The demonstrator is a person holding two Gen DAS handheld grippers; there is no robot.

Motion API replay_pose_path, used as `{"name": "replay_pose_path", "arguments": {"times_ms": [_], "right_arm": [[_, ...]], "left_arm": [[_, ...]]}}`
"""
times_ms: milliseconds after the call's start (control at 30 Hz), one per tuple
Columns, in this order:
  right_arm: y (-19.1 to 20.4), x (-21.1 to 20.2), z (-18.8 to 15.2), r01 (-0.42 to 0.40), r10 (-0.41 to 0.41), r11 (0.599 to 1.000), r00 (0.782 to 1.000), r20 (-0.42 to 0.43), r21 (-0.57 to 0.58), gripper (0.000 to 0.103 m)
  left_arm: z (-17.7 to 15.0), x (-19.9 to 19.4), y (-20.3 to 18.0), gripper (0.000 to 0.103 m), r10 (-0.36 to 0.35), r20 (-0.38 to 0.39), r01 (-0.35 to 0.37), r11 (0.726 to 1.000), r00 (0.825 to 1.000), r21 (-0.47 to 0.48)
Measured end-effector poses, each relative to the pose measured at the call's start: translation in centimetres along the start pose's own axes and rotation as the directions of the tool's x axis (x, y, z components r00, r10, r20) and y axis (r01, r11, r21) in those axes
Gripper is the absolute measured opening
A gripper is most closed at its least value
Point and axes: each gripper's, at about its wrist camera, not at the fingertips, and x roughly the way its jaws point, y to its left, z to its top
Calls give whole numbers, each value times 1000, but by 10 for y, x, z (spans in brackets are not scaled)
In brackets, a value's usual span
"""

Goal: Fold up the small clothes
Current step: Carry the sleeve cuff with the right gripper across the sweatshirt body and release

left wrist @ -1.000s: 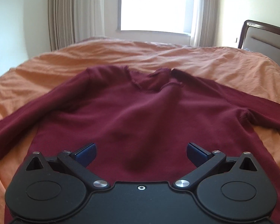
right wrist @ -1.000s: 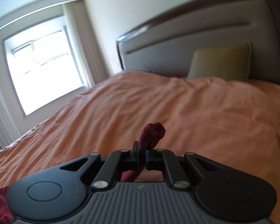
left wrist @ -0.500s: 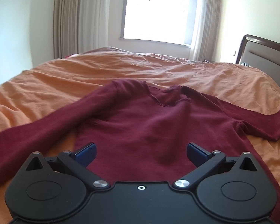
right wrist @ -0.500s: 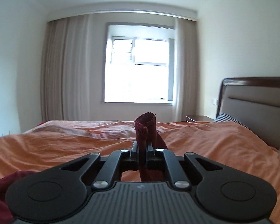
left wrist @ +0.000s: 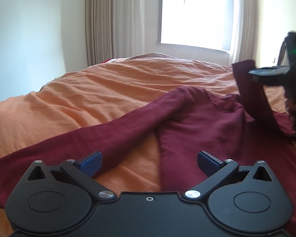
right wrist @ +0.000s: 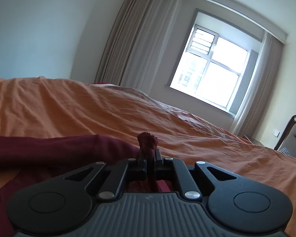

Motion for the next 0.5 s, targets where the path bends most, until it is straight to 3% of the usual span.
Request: {"name": "replay_pose_path", "arguments": {"times_ms": [167,200,233,300,367,433,500], "right_arm": [[26,6,-19,-108,105,992,994,-42,-64,14],[26,4,-22,-131,127,989,991,-48,-72,31],[24,0,-25,-145,142,987,989,-52,-74,55],[15,-12,-32,-189,186,980,981,-46,-67,72],[-1,-26,-39,-233,230,970,972,-46,-67,79],[-18,-41,-49,-248,246,967,968,-40,-63,96],[-41,-58,-62,-261,261,964,965,-14,-52,103]], "left_arm": [[-6,-1,12,102,28,-3,-28,1000,1000,3],[-6,0,13,102,34,-4,-34,999,999,5],[-7,1,13,102,39,-5,-39,999,999,5],[-7,3,14,102,44,-4,-44,999,999,-4],[-8,6,13,102,41,-4,-41,999,999,-25],[-8,8,10,102,36,-7,-37,999,999,-39],[-9,12,5,102,31,-3,-31,999,1000,-40]]}}
